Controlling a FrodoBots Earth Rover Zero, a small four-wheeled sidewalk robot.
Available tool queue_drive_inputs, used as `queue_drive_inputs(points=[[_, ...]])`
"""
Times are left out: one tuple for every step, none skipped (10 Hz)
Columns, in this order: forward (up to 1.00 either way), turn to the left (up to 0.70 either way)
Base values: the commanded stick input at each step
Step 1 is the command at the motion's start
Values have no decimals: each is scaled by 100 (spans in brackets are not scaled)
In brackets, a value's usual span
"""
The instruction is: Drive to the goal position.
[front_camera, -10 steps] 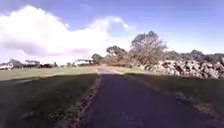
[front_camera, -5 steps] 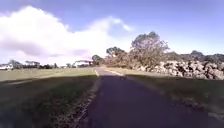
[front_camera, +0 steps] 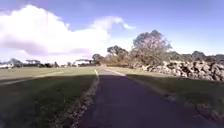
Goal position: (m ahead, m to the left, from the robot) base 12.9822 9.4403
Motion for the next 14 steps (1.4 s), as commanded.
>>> queue_drive_inputs(points=[[70, 1], [70, 1], [70, 1], [70, 1], [70, 1], [70, 13], [70, 14], [70, 14], [70, 8], [70, 4], [70, 1], [70, 1], [70, 1], [70, 1]])
